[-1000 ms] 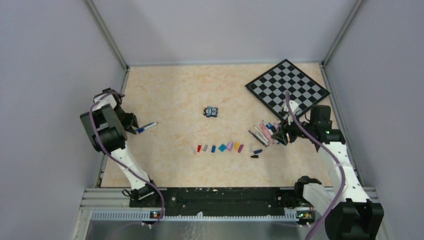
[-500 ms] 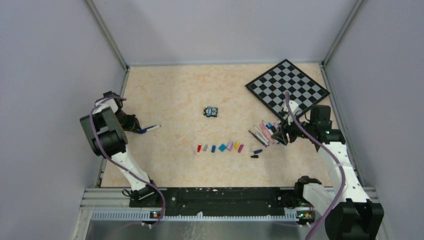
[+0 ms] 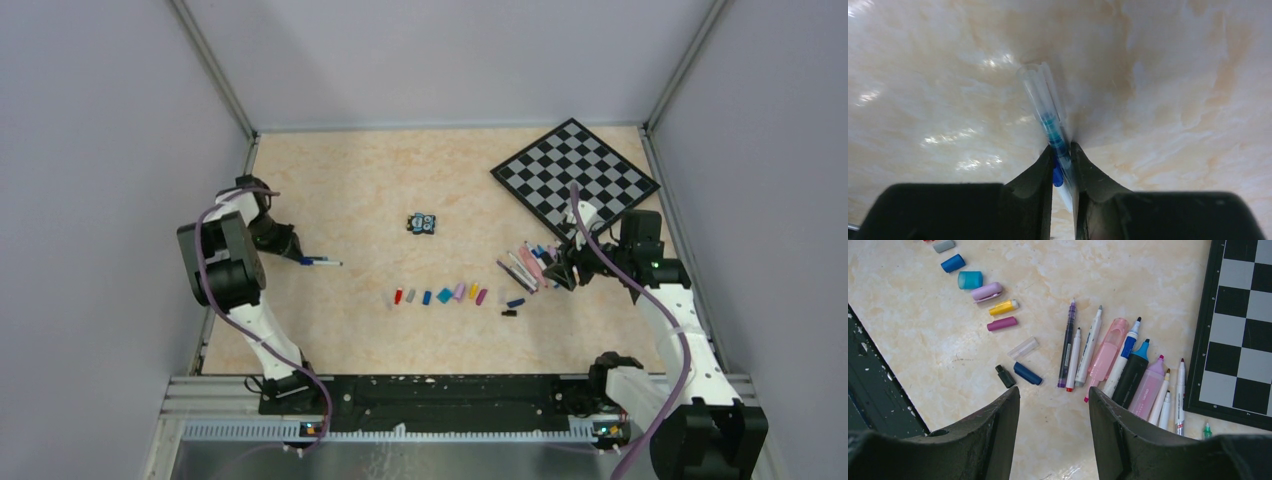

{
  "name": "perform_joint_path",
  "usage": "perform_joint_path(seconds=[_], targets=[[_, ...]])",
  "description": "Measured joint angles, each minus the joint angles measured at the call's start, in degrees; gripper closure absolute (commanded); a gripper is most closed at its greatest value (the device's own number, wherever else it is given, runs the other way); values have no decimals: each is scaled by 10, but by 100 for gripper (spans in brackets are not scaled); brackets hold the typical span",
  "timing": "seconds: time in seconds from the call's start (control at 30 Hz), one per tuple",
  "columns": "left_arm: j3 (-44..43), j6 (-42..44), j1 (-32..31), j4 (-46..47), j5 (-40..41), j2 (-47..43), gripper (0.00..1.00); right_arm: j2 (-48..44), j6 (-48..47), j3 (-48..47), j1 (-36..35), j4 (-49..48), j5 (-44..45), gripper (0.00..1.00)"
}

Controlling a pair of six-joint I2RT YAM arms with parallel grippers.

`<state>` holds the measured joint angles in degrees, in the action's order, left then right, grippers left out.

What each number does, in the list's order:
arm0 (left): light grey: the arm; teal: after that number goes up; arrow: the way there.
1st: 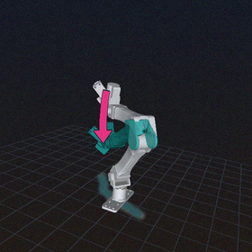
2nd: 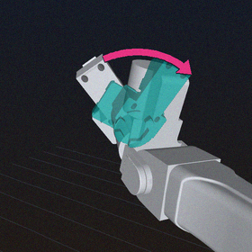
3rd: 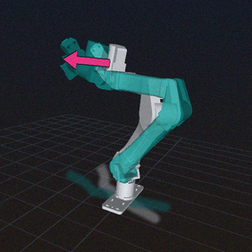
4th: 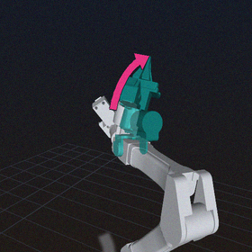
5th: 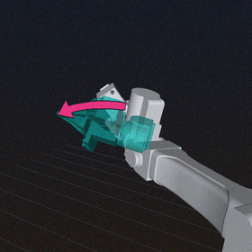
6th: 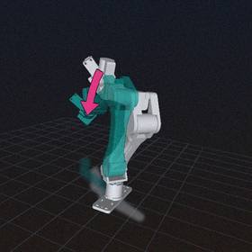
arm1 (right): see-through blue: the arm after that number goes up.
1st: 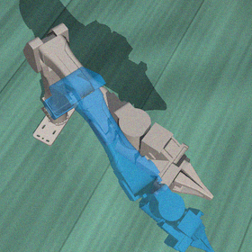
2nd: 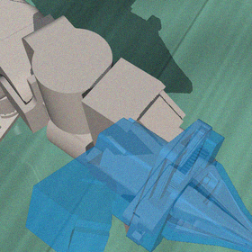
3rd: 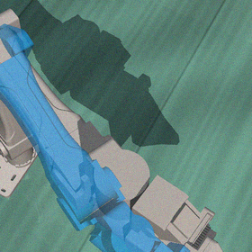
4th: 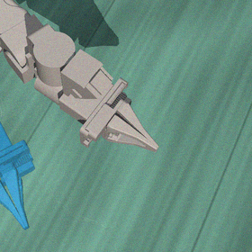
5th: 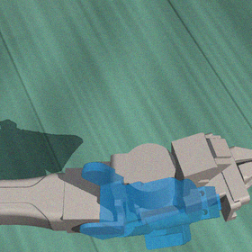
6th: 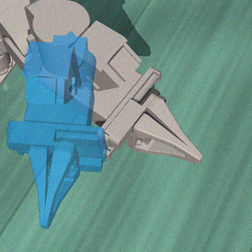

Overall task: Open the pen caps
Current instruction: Move the pen to the center of the board, then pick up the pen from the center of the board.

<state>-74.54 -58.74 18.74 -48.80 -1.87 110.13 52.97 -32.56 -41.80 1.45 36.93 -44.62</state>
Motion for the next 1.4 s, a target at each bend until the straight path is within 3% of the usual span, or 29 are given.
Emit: perform_joint_path(seconds=[0.4,0.9,1.17,1.4], targets=[[-1,-5,-70,13,-22,0,92,-1,0,0,-2,0,0,48],[12,60,-74,92,-87,-44,100,0,0,0,-2,-5,-4,47],[168,92,-94,232,-192,-185,100,8,-11,1,-2,-5,-30,47],[353,87,-208,428,-290,-367,100,8,-29,2,-2,-6,-101,47]])
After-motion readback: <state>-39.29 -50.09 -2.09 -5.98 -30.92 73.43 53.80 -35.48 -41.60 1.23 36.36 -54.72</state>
